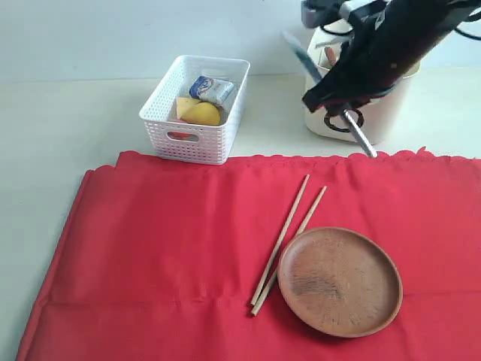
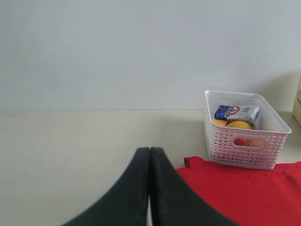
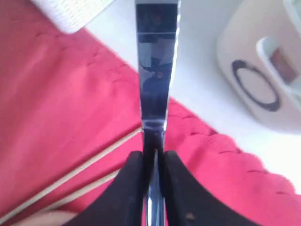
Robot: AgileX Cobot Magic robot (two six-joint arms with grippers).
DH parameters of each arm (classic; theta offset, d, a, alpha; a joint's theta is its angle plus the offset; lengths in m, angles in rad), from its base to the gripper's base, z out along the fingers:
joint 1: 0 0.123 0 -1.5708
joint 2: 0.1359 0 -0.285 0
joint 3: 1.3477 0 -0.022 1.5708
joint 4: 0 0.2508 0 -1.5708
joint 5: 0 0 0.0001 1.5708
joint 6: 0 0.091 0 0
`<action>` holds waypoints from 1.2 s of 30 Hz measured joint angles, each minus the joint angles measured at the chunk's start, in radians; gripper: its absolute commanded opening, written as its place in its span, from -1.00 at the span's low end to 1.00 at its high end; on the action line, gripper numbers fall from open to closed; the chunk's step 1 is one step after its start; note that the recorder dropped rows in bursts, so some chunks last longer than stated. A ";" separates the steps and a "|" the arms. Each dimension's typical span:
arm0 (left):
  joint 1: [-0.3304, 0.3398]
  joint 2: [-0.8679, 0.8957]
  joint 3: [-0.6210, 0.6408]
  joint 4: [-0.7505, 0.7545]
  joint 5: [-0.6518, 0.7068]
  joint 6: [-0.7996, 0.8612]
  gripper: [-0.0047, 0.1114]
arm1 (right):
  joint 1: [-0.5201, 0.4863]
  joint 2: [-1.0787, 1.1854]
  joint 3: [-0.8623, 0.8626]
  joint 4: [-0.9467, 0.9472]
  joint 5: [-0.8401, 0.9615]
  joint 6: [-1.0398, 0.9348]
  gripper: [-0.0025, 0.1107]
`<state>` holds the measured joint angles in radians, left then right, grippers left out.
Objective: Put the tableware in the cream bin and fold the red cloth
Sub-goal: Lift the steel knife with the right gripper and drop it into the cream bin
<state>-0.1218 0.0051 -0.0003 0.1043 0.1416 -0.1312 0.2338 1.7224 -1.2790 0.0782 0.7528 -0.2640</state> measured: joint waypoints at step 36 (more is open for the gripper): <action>0.000 0.000 0.000 0.000 0.000 0.000 -0.90 | -0.218 0.276 -0.100 0.149 -0.686 0.030 -0.37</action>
<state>-0.1218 0.0051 -0.0003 0.1043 0.1416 -0.1312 0.0158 1.9988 -1.3787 0.2274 0.0672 -0.2336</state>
